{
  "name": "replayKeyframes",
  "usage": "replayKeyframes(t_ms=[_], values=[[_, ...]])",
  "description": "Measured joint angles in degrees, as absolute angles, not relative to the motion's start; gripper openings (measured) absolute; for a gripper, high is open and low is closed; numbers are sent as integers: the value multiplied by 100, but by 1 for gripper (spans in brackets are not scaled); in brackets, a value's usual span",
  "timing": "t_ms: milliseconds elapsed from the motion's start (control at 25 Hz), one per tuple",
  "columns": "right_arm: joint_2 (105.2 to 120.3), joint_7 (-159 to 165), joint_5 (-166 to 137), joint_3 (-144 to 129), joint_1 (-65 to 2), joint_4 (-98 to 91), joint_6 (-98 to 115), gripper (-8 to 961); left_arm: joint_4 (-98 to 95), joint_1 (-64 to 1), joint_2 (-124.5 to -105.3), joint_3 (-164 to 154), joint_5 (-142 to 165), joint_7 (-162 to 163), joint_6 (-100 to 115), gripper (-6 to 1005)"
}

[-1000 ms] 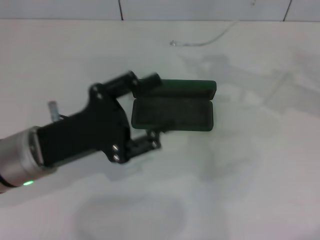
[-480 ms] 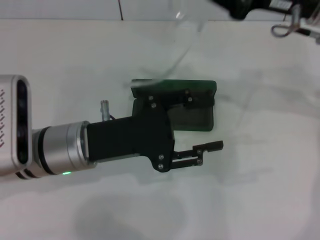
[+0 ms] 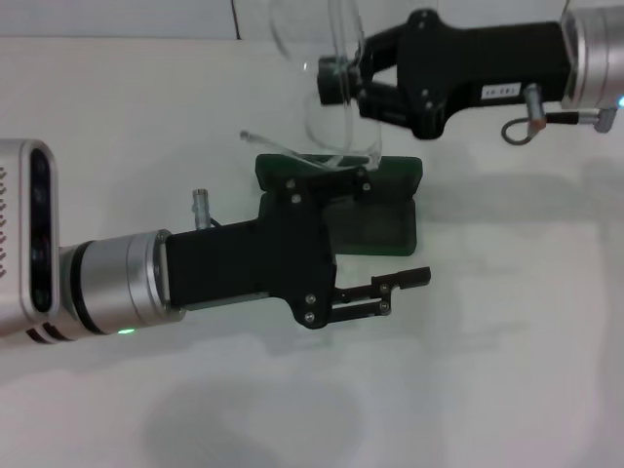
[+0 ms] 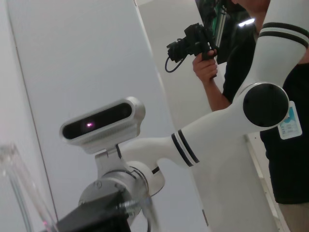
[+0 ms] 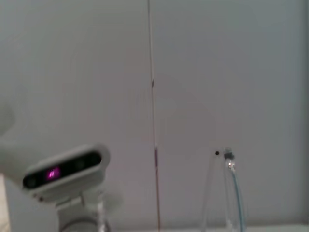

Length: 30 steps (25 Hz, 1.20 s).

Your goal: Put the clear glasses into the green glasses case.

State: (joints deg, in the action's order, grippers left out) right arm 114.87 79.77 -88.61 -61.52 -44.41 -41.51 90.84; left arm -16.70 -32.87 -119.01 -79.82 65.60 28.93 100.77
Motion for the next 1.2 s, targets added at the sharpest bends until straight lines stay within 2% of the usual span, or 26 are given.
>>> replayKeyframes(t_ms=[1200], values=[[11527, 8425, -10689, -6398, -4703, -4663, 9323, 115, -1679, -3360, -11890, -7945, 6521, 2901, 9992, 638]])
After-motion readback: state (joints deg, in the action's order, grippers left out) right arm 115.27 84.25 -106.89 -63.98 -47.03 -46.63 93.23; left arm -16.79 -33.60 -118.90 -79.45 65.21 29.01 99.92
